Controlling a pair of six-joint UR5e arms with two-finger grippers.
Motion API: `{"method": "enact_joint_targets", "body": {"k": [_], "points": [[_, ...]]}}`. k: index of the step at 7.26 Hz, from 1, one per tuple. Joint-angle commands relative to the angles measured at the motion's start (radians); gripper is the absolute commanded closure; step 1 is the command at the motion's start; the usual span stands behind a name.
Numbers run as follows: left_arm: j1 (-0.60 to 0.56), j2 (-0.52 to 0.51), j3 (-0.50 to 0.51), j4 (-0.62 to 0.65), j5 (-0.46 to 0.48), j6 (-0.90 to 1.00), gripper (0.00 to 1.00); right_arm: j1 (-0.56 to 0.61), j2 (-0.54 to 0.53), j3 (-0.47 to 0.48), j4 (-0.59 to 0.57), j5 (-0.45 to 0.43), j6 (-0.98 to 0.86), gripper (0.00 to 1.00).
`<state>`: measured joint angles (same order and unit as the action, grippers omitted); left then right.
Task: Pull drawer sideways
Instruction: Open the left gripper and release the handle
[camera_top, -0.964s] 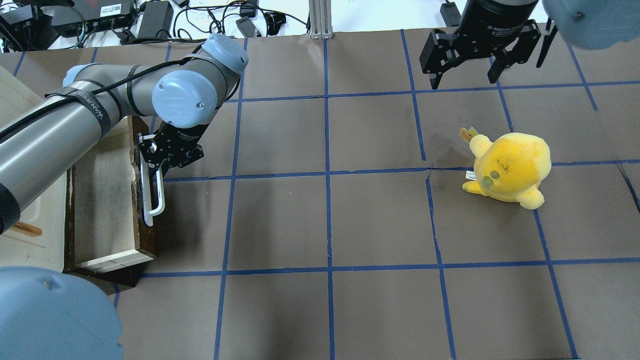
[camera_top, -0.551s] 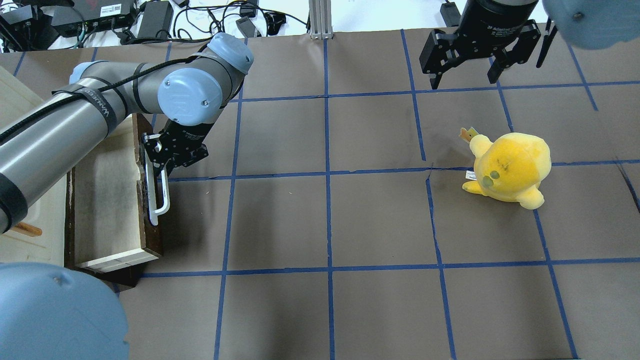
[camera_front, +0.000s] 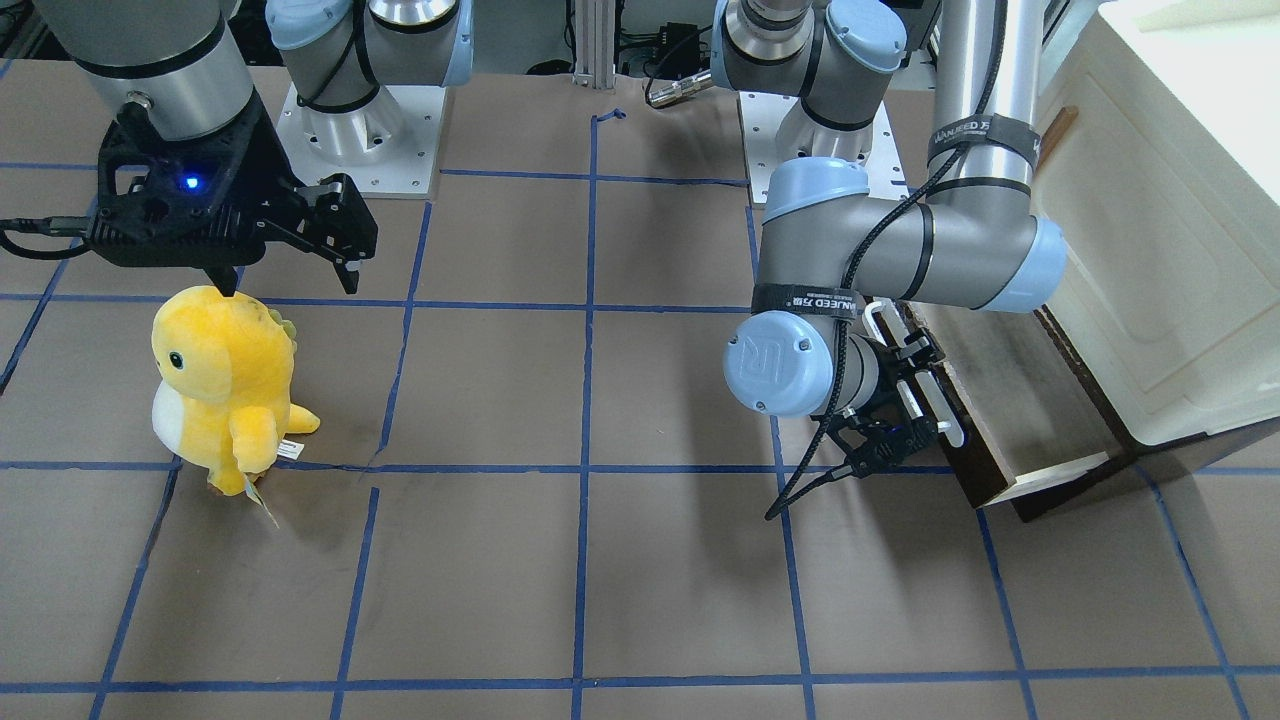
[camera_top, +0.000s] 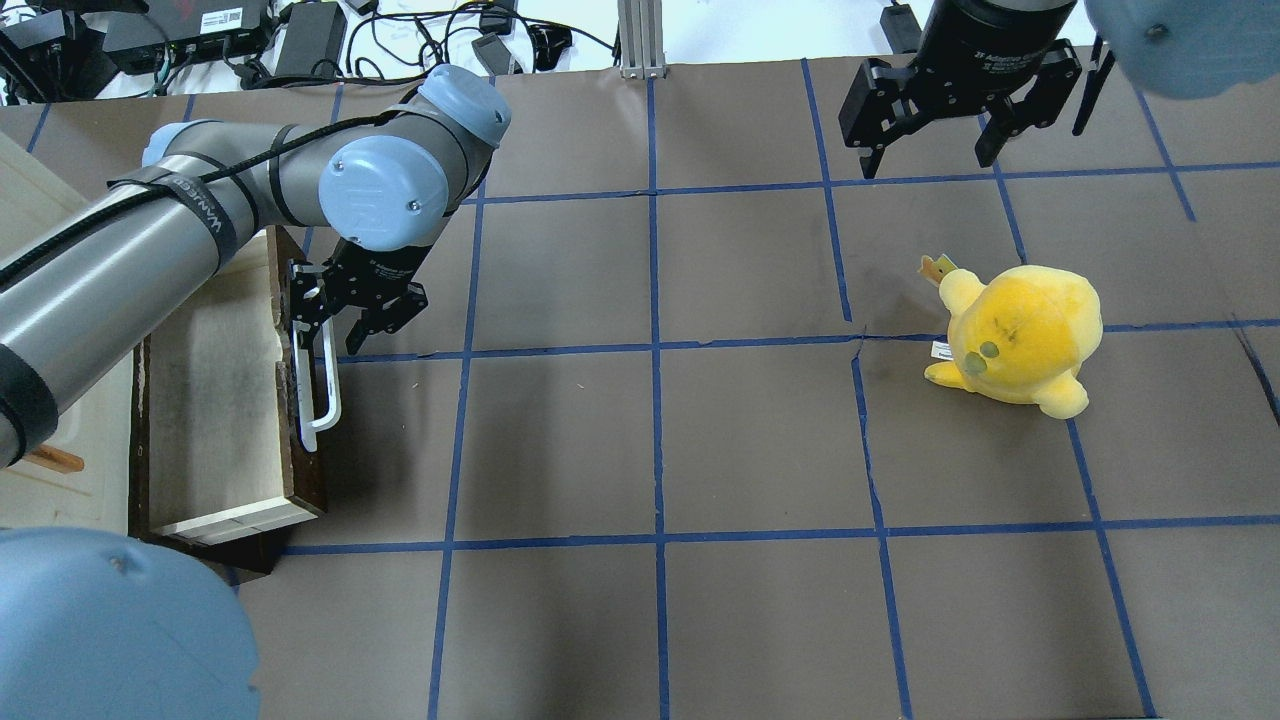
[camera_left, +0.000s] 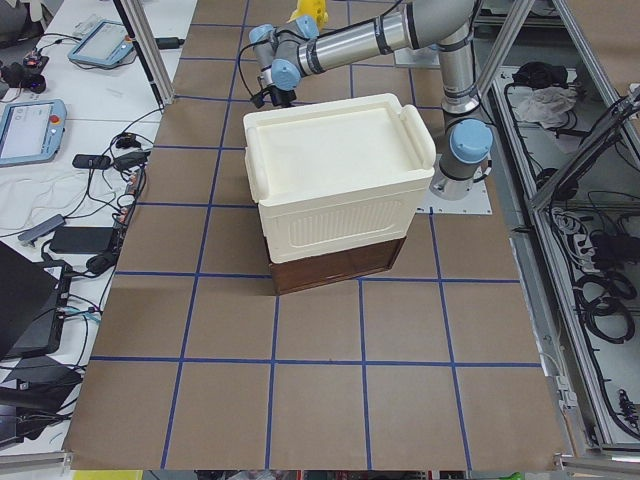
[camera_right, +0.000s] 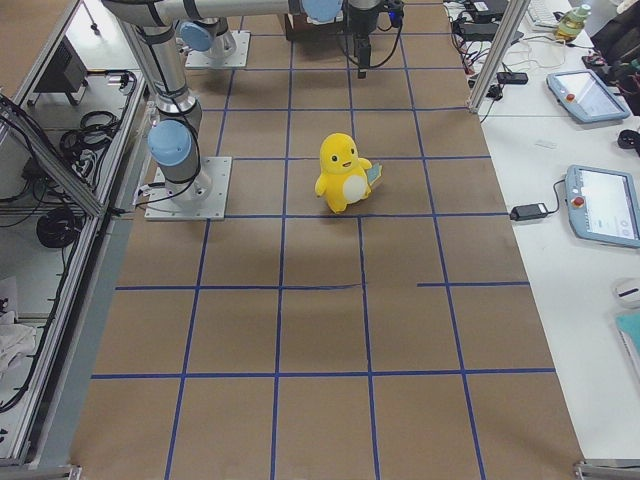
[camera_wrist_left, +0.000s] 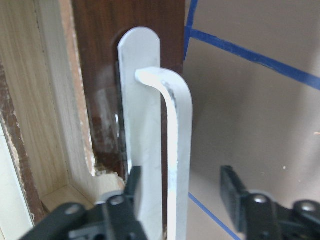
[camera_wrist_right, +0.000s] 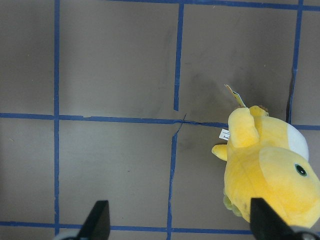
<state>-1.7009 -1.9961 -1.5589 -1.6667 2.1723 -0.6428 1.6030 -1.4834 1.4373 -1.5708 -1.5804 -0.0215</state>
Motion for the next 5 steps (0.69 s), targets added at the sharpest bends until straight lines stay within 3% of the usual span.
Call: {"method": "enact_joint_targets", "body": {"k": [1, 2, 3, 5], "points": [[-0.011, 0.04, 0.095, -0.013, -0.157, 0.027, 0.0, 0.0, 0.0, 0.0, 0.0, -0.001, 0.0, 0.0], [-0.034, 0.08, 0.127, -0.015, -0.182, 0.125, 0.0, 0.0, 0.0, 0.0, 0.0, -0.001, 0.0, 0.0], [-0.026, 0.118, 0.152, -0.004, -0.35, 0.138, 0.0, 0.0, 0.0, 0.0, 0.0, -0.001, 0.0, 0.0], [-0.022, 0.204, 0.186, -0.002, -0.417, 0.304, 0.0, 0.0, 0.0, 0.0, 0.0, 0.0, 0.0, 0.0]]}}
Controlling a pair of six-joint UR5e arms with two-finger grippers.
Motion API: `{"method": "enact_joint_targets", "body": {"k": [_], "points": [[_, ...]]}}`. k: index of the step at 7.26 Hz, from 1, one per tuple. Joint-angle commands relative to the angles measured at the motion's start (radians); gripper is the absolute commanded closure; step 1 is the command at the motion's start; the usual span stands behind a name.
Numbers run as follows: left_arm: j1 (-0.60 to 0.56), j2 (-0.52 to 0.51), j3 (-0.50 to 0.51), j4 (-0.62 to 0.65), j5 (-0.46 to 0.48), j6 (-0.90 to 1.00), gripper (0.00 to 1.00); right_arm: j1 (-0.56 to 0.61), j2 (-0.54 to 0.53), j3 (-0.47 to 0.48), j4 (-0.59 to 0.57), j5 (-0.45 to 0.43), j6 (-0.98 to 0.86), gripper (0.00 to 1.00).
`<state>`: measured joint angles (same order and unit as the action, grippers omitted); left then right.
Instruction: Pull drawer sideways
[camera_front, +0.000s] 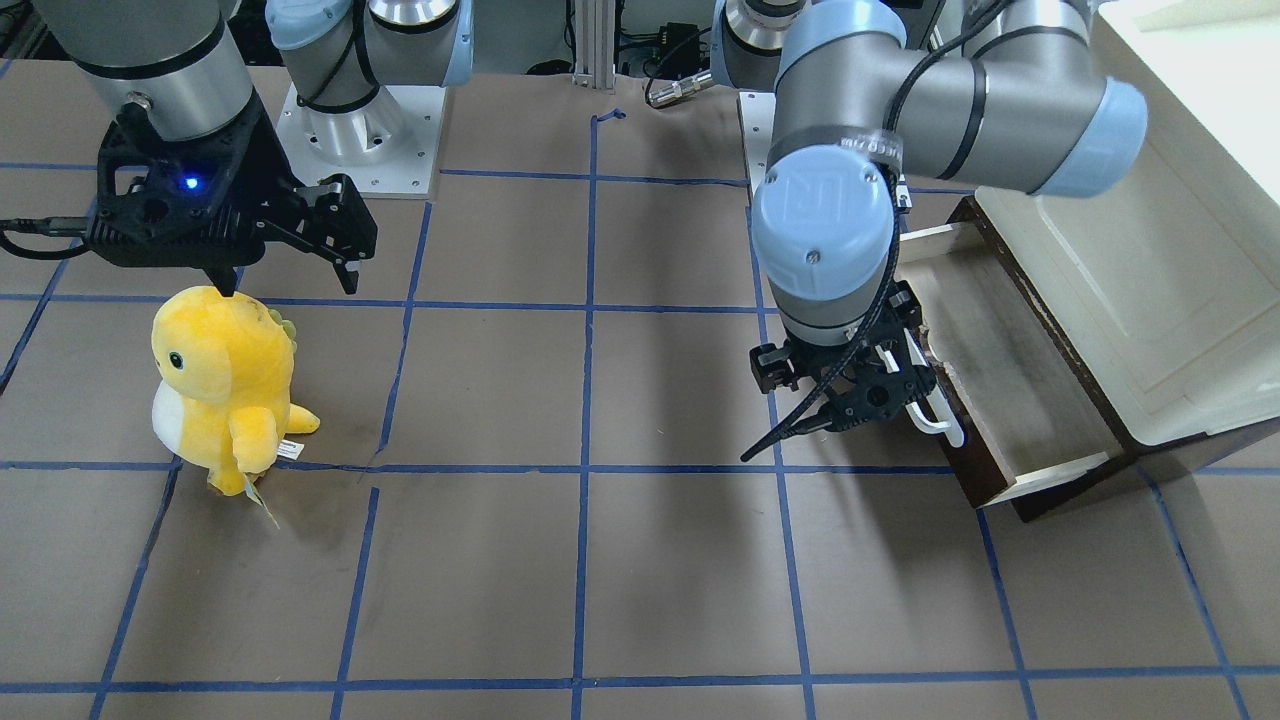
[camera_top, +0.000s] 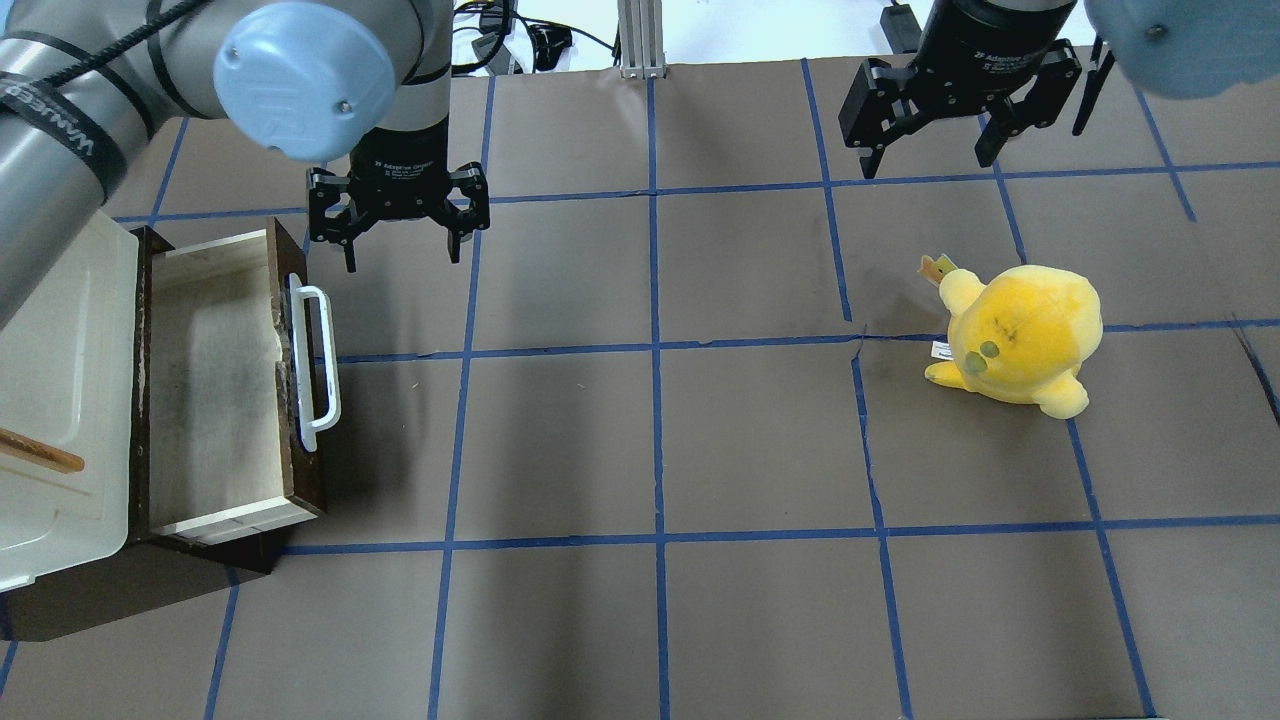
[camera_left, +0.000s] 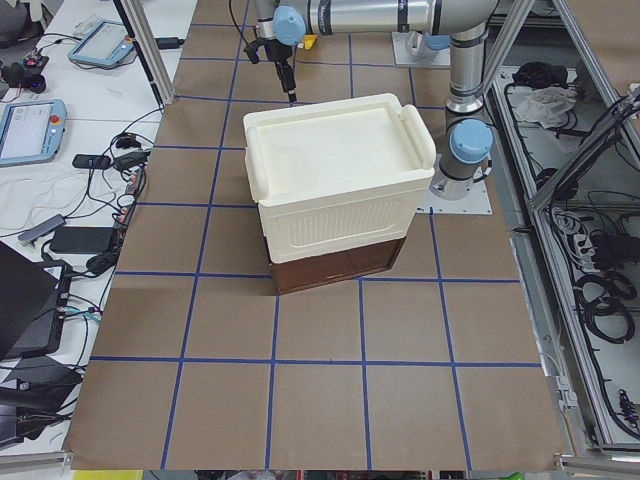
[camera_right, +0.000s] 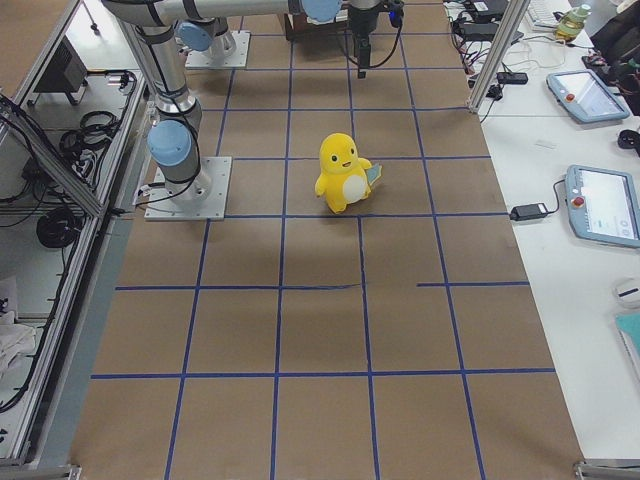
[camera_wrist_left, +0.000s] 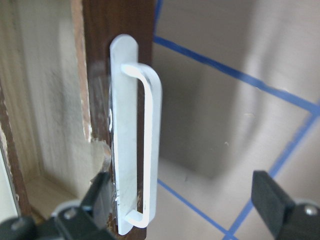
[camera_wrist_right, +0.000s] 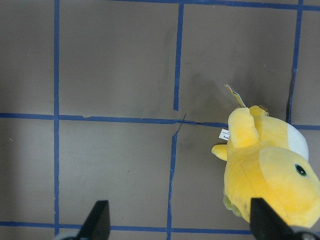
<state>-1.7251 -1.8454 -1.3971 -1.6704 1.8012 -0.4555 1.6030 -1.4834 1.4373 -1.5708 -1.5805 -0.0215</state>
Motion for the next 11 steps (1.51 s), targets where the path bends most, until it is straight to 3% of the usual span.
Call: {"method": "enact_joint_targets", "body": {"k": [1, 3, 7, 11], "points": [[0.004, 0.098, 0.029, 0.017, -0.049, 0.235, 0.0, 0.0, 0.0, 0.0, 0.0, 0.001, 0.0, 0.0], [0.036, 0.19, 0.011, 0.026, -0.112, 0.277, 0.0, 0.0, 0.0, 0.0, 0.0, -0.001, 0.0, 0.0], [0.145, 0.279, -0.078, 0.067, -0.203, 0.542, 0.0, 0.0, 0.0, 0.0, 0.0, -0.001, 0.0, 0.0], [0.153, 0.31, -0.152, 0.093, -0.256, 0.537, 0.0, 0.0, 0.0, 0.0, 0.0, 0.001, 0.0, 0.0]]}}
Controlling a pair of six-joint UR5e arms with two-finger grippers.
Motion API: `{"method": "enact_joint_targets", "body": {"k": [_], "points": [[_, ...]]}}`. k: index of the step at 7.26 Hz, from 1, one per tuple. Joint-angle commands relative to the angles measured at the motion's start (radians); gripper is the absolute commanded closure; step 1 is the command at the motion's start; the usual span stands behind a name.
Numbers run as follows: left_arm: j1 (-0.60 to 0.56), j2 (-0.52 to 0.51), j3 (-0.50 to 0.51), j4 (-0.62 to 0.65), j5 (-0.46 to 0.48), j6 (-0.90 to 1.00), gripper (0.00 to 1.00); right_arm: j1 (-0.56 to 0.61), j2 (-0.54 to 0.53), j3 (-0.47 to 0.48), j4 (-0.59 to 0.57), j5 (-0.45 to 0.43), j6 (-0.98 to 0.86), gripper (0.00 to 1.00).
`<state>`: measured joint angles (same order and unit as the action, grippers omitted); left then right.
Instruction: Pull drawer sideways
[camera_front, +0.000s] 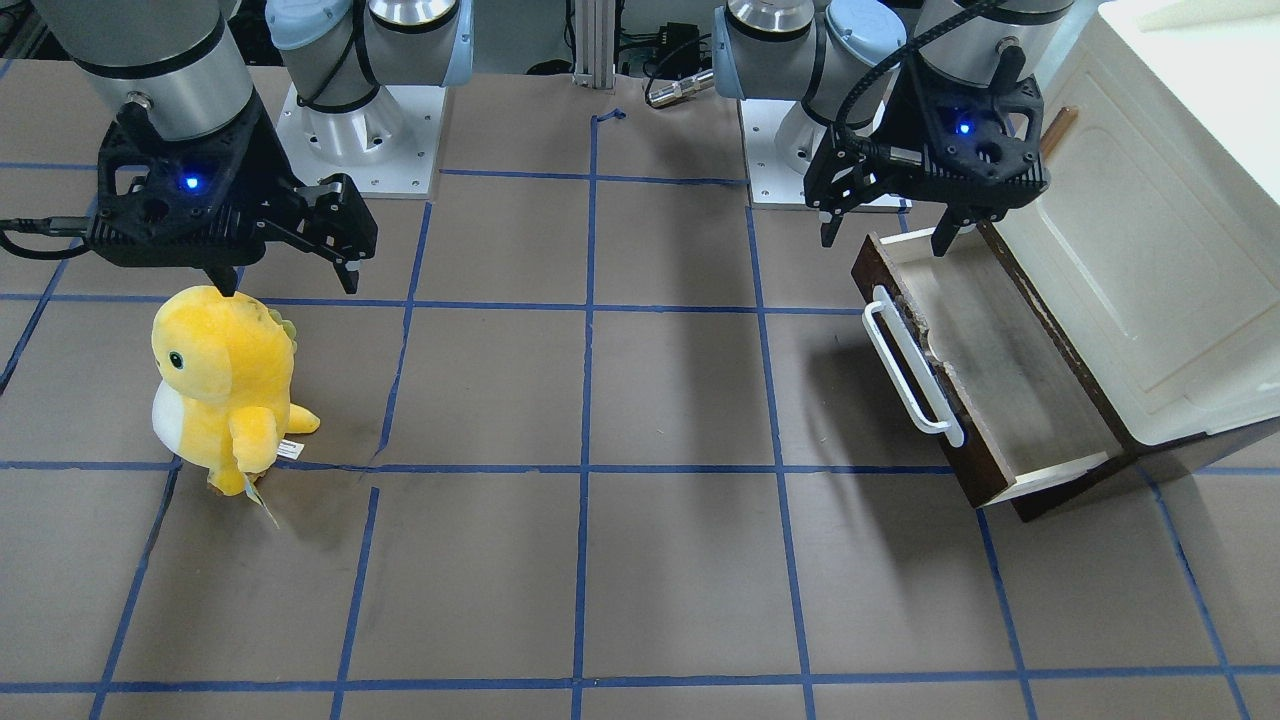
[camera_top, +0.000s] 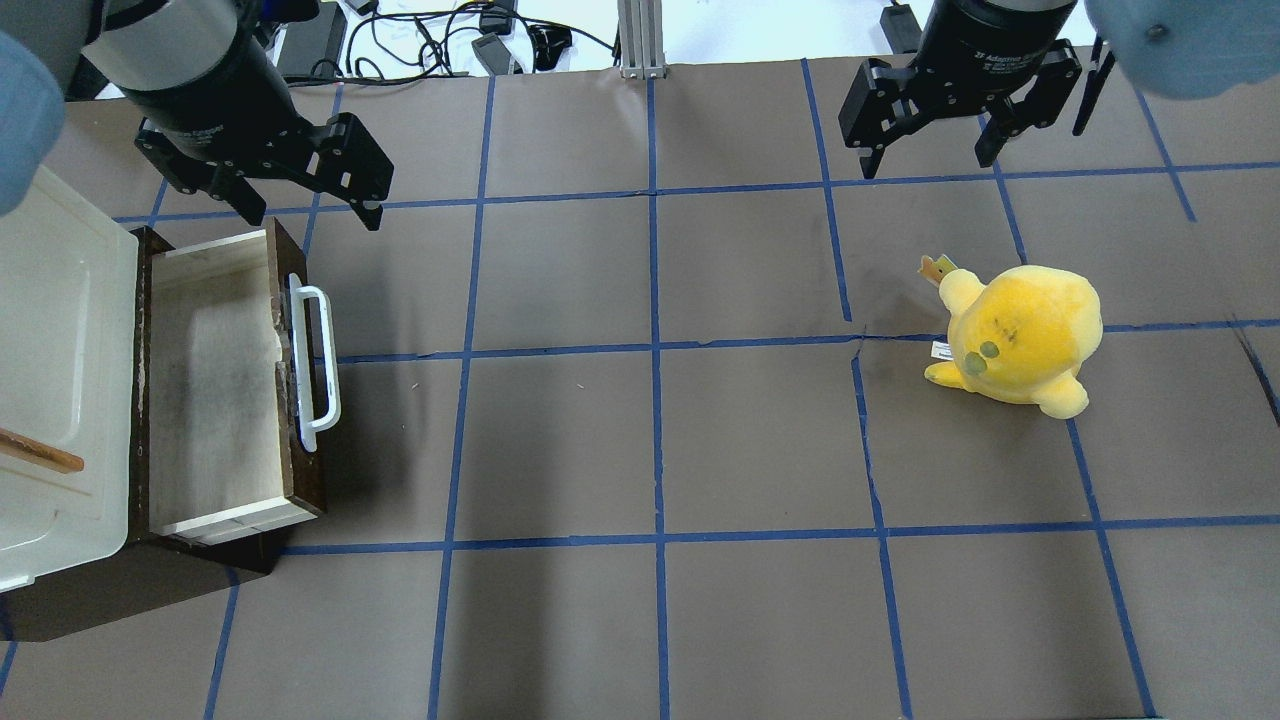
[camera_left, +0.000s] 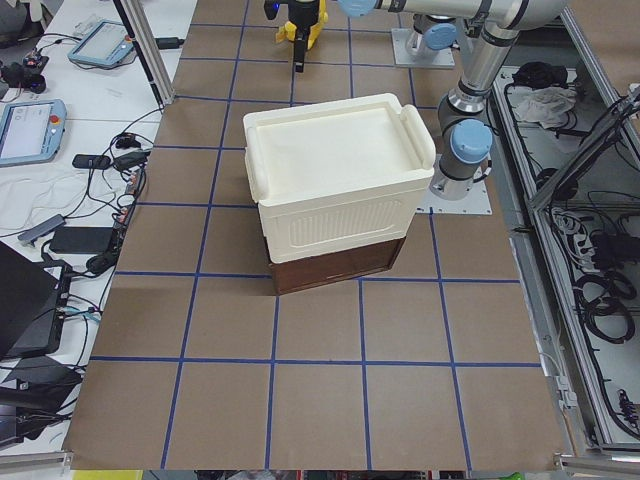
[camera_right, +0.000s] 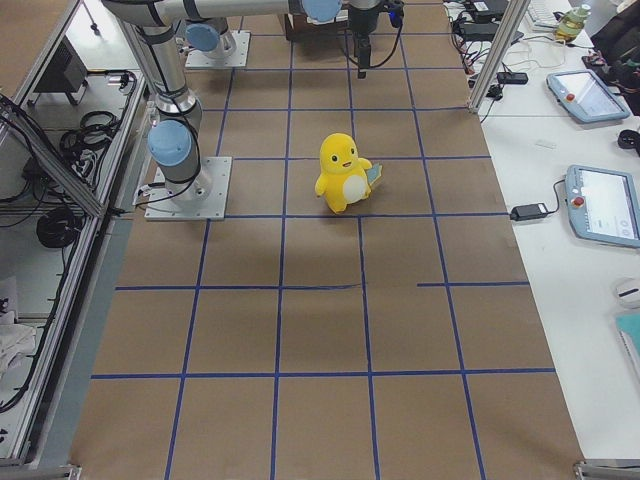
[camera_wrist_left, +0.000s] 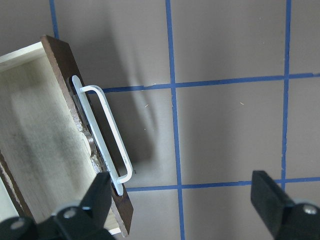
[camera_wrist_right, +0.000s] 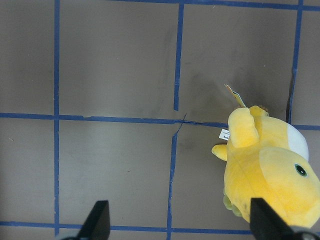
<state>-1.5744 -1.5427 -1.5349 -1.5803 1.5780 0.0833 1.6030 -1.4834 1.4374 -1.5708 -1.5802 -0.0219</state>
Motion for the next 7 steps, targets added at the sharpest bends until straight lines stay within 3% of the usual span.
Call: {"method": "enact_joint_targets", "body": {"k": [1, 7], "points": [[0.002, 0.01, -0.016, 0.005, -0.029, 0.003, 0.0, 0.0, 0.0, 0.0, 0.0, 0.0, 0.0, 0.0], [0.004, 0.01, -0.014, 0.003, -0.027, -0.01, 0.0, 0.0, 0.0, 0.0, 0.0, 0.0, 0.0, 0.0]]}}
